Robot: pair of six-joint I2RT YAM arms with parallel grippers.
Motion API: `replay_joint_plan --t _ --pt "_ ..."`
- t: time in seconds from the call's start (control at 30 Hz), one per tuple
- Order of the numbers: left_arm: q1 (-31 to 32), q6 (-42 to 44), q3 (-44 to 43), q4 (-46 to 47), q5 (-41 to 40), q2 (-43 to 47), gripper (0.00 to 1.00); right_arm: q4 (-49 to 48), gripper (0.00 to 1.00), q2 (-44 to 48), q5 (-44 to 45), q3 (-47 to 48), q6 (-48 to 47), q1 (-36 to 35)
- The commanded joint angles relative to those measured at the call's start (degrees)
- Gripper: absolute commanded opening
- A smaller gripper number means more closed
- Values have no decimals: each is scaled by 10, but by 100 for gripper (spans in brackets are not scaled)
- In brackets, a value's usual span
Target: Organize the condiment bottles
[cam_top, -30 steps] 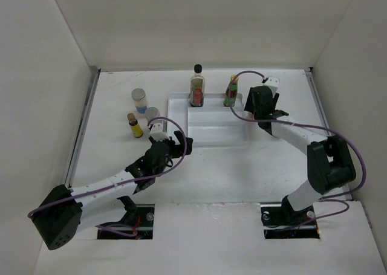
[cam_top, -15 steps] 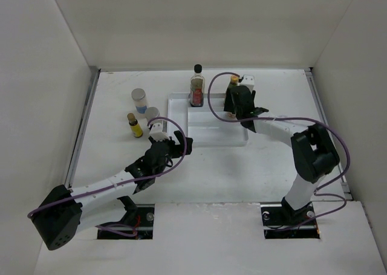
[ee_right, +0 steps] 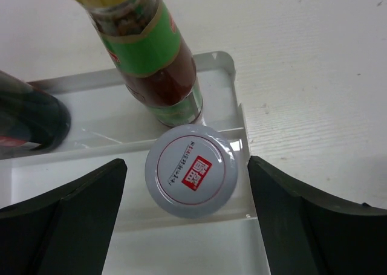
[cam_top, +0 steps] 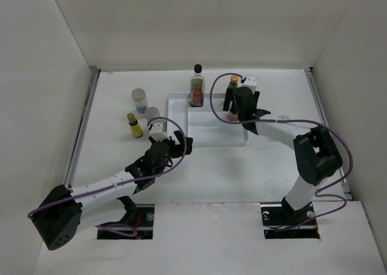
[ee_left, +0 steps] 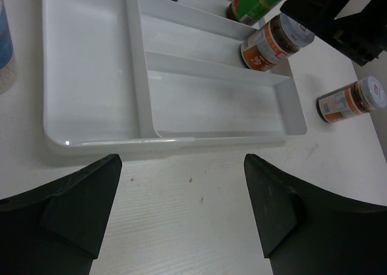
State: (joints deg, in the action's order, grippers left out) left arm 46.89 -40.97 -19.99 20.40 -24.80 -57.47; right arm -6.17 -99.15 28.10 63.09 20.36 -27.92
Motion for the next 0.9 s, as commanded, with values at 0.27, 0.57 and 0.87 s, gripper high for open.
replay_joint_plan --t 0.27,0.57,0.87 --pt "14 -2 6 62 14 -11 82 24 95 224 95 -153 77 161" --pt "28 -2 7 97 43 -40 82 103 100 196 95 -152 54 195" --pt "18 0 14 92 52 -26 82 90 83 140 51 -141 64 197"
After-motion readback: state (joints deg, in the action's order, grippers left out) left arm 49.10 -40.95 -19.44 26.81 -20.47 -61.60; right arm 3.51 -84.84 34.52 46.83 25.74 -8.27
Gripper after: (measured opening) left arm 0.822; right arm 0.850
